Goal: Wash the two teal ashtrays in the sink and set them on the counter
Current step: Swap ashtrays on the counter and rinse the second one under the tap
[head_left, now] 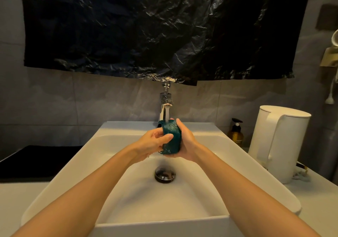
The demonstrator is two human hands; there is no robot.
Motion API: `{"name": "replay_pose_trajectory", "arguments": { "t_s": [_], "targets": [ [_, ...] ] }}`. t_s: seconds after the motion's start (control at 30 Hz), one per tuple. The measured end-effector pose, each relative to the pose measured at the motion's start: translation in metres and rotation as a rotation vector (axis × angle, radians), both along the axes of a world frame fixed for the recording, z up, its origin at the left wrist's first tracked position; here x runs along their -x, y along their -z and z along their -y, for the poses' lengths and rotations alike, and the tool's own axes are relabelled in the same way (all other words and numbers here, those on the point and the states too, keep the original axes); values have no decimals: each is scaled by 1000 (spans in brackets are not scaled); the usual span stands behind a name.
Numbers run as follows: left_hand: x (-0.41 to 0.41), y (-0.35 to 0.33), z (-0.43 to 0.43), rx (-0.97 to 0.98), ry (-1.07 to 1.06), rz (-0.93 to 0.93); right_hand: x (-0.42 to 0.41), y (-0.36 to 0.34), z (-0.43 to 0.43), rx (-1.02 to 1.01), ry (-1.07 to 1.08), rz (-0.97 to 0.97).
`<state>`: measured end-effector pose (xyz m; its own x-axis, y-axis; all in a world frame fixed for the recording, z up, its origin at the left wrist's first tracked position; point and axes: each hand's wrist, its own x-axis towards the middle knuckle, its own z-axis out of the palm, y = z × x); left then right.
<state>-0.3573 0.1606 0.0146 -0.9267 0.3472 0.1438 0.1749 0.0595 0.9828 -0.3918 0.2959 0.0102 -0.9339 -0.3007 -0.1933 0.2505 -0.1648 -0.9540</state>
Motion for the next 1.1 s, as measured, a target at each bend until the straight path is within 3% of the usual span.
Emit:
{"name": "replay_pose_trajectory", "arguments": {
  "t_s": [0.13, 0.47, 0.6, 0.7, 0.93, 1.1],
  "targets": [
    [0, -2, 2, -9, -2, 39, -6, 0, 5, -90, -12, -120],
    [1, -13, -11, -373, -211, 254, -5, 1, 7, -194, 43, -386],
    [2, -12, -9, -411, -235, 335, -10, 0, 8, -272, 4, -473],
    [3, -13, -8, -458, -257, 412, -12, 0, 10, -305, -15, -505],
    [4, -17, -9, -483, -254, 344, -8, 2, 8, -188, 43, -399],
    [5, -13, -9, -568, -220, 427, -11, 1, 7, -292, 25, -497]
  ]
}}
